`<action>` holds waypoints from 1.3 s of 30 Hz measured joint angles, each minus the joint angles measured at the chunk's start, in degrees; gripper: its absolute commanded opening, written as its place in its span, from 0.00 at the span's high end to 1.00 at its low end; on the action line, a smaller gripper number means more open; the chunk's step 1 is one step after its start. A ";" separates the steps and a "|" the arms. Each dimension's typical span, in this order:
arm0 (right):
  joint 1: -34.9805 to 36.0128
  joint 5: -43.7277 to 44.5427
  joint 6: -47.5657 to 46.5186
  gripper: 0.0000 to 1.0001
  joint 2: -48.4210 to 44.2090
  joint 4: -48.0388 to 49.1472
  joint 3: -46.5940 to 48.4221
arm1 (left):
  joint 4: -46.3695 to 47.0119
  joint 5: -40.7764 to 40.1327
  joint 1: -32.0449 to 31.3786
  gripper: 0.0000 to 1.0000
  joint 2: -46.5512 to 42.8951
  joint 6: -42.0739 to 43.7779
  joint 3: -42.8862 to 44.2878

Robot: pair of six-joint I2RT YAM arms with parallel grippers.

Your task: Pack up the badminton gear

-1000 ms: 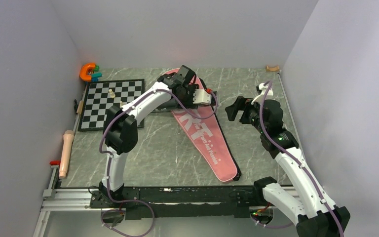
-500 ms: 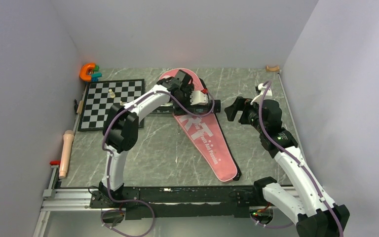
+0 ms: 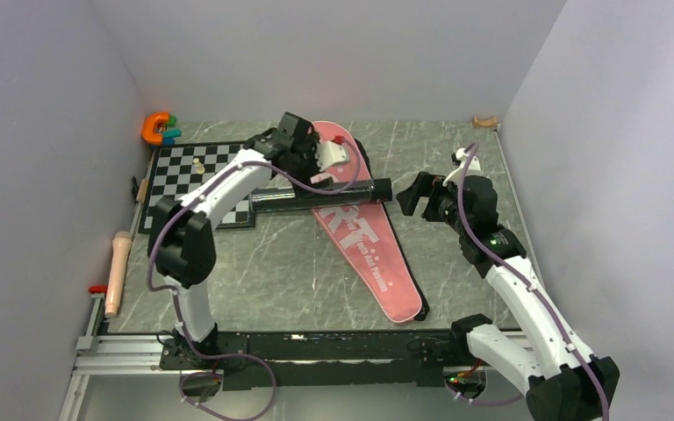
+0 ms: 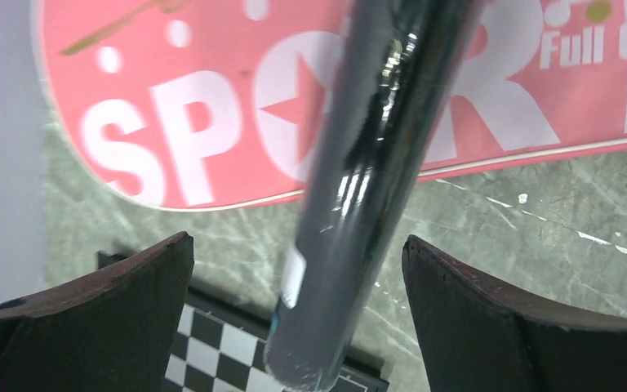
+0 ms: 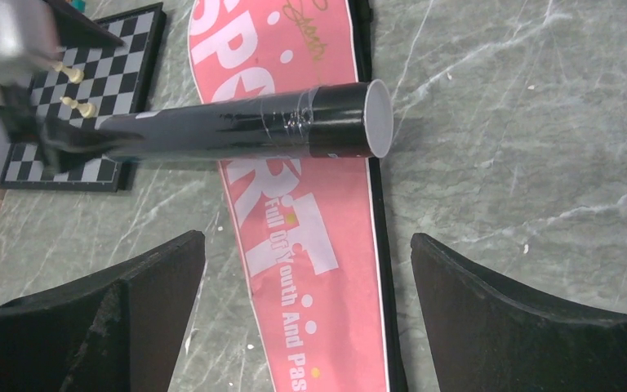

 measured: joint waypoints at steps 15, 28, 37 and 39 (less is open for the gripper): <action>-0.09 2.45 0.98 0.00 3.06 -1.14 0.48 | 5.75 8.66 15.87 0.01 -21.35 -17.31 -10.69; -5.51 16.09 2.16 0.00 5.97 -4.94 1.75 | 10.25 20.83 43.87 0.01 -45.20 -28.11 -39.76; -6.43 32.15 4.07 0.00 3.34 2.21 -13.97 | 19.54 21.20 46.60 0.00 -52.02 -30.14 -56.37; -6.43 34.36 3.26 0.00 4.35 3.76 -15.78 | 24.26 21.42 46.60 0.01 -52.37 -31.30 -59.17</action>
